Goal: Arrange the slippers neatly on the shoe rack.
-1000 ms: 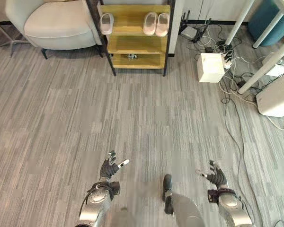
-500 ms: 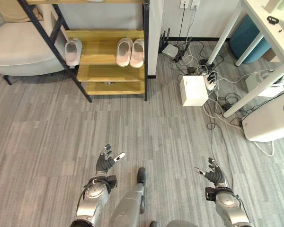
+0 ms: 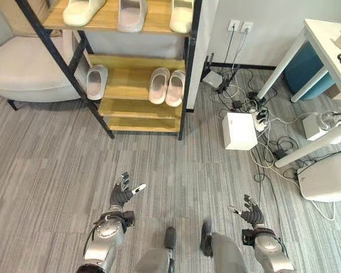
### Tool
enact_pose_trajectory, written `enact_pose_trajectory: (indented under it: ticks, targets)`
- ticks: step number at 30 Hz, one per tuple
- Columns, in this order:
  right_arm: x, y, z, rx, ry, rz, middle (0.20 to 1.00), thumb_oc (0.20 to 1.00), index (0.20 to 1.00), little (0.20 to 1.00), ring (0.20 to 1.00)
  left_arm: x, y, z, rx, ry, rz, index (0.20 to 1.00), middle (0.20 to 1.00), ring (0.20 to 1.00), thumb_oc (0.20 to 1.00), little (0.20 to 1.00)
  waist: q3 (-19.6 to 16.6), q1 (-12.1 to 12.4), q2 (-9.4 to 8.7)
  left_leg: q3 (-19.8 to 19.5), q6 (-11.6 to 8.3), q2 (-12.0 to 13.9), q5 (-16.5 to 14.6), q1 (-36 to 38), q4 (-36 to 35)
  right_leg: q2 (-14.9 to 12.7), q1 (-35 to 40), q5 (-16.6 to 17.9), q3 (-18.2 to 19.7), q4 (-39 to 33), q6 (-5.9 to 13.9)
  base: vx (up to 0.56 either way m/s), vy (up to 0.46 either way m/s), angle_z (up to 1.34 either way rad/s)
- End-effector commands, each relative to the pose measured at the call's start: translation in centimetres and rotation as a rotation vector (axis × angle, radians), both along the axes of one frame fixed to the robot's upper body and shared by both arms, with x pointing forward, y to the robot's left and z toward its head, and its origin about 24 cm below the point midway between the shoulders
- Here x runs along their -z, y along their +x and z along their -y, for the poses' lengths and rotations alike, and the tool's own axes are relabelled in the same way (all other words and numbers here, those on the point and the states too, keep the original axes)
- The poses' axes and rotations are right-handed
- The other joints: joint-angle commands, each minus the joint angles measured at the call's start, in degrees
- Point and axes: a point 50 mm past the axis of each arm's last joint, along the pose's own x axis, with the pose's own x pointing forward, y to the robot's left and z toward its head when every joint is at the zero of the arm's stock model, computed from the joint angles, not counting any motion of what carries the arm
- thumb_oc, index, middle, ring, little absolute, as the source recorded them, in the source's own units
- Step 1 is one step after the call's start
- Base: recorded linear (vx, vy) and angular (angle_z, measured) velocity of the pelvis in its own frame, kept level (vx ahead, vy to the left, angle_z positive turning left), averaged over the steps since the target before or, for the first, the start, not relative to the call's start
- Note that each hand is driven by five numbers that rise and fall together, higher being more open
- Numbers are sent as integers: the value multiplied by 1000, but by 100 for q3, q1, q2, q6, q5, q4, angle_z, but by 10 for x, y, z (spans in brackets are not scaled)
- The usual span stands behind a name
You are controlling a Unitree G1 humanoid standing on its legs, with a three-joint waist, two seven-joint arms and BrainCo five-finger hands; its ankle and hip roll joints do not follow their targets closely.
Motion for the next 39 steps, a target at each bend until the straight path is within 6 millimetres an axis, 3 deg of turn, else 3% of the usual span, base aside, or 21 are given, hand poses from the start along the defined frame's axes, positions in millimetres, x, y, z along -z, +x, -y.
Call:
enact_pose_trajectory:
  ticks: [1, 2, 3, 5, 6, 9, 10, 11, 13, 17, 21, 24, 26, 28, 30, 32, 34, 36, 39]
  targets:
    - [-16, 17, 10, 15, -24, 86, 1000, 1000, 1000, 1000, 1000, -19, 7, -4, 8, 35, 111, 1000, 1000, 1000, 1000, 1000, 141, -122, -52, -97, -431, 239, -687, 634, -243, 171, 557, 719, 144, -678, 146, 426, -54, 57]
    - [-11, 7, 13, 21, -24, 56, 1000, 1000, 1000, 1000, 1000, -20, 6, -3, 19, 40, 116, 1000, 1000, 1000, 1000, 1000, 69, -195, -76, -292, -457, 159, -824, 752, -243, 299, 626, 858, 518, -909, 99, 344, -66, 99]
    - [-8, 4, 16, 30, -29, 46, 1000, 1000, 1000, 1000, 1000, -19, 7, -1, 23, 35, 116, 1000, 1000, 1000, 1000, 1000, 21, -228, -77, -374, -469, 170, -885, 841, -243, 304, 685, 922, 573, -895, 71, 708, -235, 133]
    - [-5, -5, 25, 75, -16, 32, 1000, 1000, 1000, 1000, 1000, -18, 7, 6, 46, 9, 109, 1000, 1000, 1000, 1000, 1000, -157, -310, -26, -495, -712, 496, -1096, 1006, -48, 323, 841, 769, 381, -563, -113, 654, -290, 129]
    - [-5, -5, 29, 81, -19, 33, 1000, 1000, 1000, 1000, 1000, -18, 8, 9, 58, 1, 108, 1000, 1000, 1000, 1000, 1000, -186, -345, 33, -548, -823, 575, -1016, 842, 392, 348, 963, 610, 251, -487, -203, 365, -151, 116]
    - [-10, 0, 31, 88, -16, 61, 1000, 1000, 1000, 1000, 1000, -21, 10, 9, 51, -9, 123, 1000, 1000, 1000, 1000, 1000, -114, -274, 14, -482, -1005, 494, -562, 368, 1389, 346, 1277, 397, 160, -508, -331, 263, -53, 67]
    - [-12, 2, 34, 108, -14, 72, 1000, 1000, 1000, 1000, 1000, -24, 12, 7, 37, -16, 136, 1000, 1000, 1000, 1000, 1000, -56, -185, -120, -21, -938, 631, -582, -155, 1594, 228, 1597, 175, 79, -579, -384, 236, -15, 11]
    - [-12, 2, 34, 108, -14, 72, 1000, 1000, 1000, 1000, 1000, -24, 12, 7, 37, -16, 136, 1000, 1000, 1000, 1000, 1000, -50, -180, -118, -17, -937, 633, -597, -151, 1608, 231, 1606, 170, 82, -580, -383, 282, -2, 35]
    - [-11, 2, 36, 122, -16, 67, 1000, 1000, 1000, 1000, 1000, -23, 12, 7, 34, -17, 132, 1000, 1000, 1000, 1000, 1000, -61, -113, -203, 180, -896, 770, -692, -345, 1196, 148, 1815, 55, 30, -654, -347, 215, 52, 41]
    - [-10, 0, 41, 134, -34, 53, 1000, 1000, 1000, 1000, 1000, -25, 14, 10, 49, -5, 132, 1000, 1000, 1000, 1000, 1000, 0, 14, -135, 303, -1069, 1281, 234, -1058, 262, 104, 2195, -233, -123, -706, -293, 205, 135, 19]
    - [-4, -7, 40, 141, -37, 14, 1000, 1000, 1000, 1000, 1000, -29, 16, 12, 56, 8, 153, 1000, 1000, 1000, 1000, 1000, -62, 72, -109, 790, -1214, 1570, 481, -1526, -243, -36, 2575, -407, -220, -741, -168, 272, 273, 29]
    - [-1, -8, 33, 108, -29, 0, 1000, 1000, 1000, 1000, 1000, -23, 7, 9, 70, 14, 122, 1000, 1000, 1000, 1000, 1000, -303, 129, -147, 654, -1140, 1398, 723, -1347, -142, -341, 2697, -323, -27, -596, 21, 417, 497, -16]
    - [-2, -1, 22, 65, -8, 10, 1000, 1000, 1000, 1000, 1000, -21, 4, 1, 85, 44, 100, 1000, 1000, 1000, 1000, 1000, -354, 181, -260, 759, -986, 1221, 510, -1292, 202, -593, 2529, -145, 131, -266, 127, 270, 451, -18]
    - [-3, 1, 19, 48, -5, 16, 1000, 1000, 1000, 1000, 1000, -22, 4, -2, 86, 58, 101, 1000, 1000, 1000, 1000, 1000, -363, 216, -295, 830, -936, 1180, 446, -1276, 234, -644, 2431, -89, 164, -107, 153, 95, 268, -24]
    - [-5, 10, 8, 15, 8, 31, 1000, 1000, 1000, 1000, 1000, -24, 5, -9, 84, 90, 101, 1000, 1000, 1000, 1000, 1000, -334, 264, -288, 986, -771, 1088, 261, -1185, 255, -773, 2071, 208, 70, 620, 199, 59, 263, -13]
    - [-6, 12, 3, 0, 12, 37, 1000, 1000, 1000, 1000, 1000, -25, 5, -9, 83, 92, 107, 1000, 1000, 1000, 1000, 1000, -283, 239, -238, 1043, -714, 1054, 187, -996, 191, -692, 1779, 281, -45, 872, 152, 71, 168, -6]
    - [-8, 15, 2, -4, 10, 48, 1000, 1000, 1000, 1000, 1000, -26, 6, -9, 81, 89, 111, 1000, 1000, 1000, 1000, 1000, -243, 192, -197, 1085, -703, 1002, 122, -779, 92, -544, 1676, 156, -244, 588, 90, 126, 93, -16]
    - [-9, 16, 2, -5, -2, 52, 1000, 1000, 1000, 1000, 1000, -26, 7, -10, 71, 82, 110, 1000, 1000, 1000, 1000, 1000, -191, 181, -204, 1144, -716, 920, 40, -584, 49, -342, 1688, 72, -722, -34, 10, 121, 6, -2]
    - [-11, 14, 5, -7, -13, 58, 1000, 1000, 1000, 1000, 1000, -23, 4, -6, 79, 66, 104, 1000, 1000, 1000, 1000, 1000, -240, 156, -223, 1193, -733, 880, -35, -382, 73, -183, 1935, 158, -574, -536, -19, 87, -46, 9]
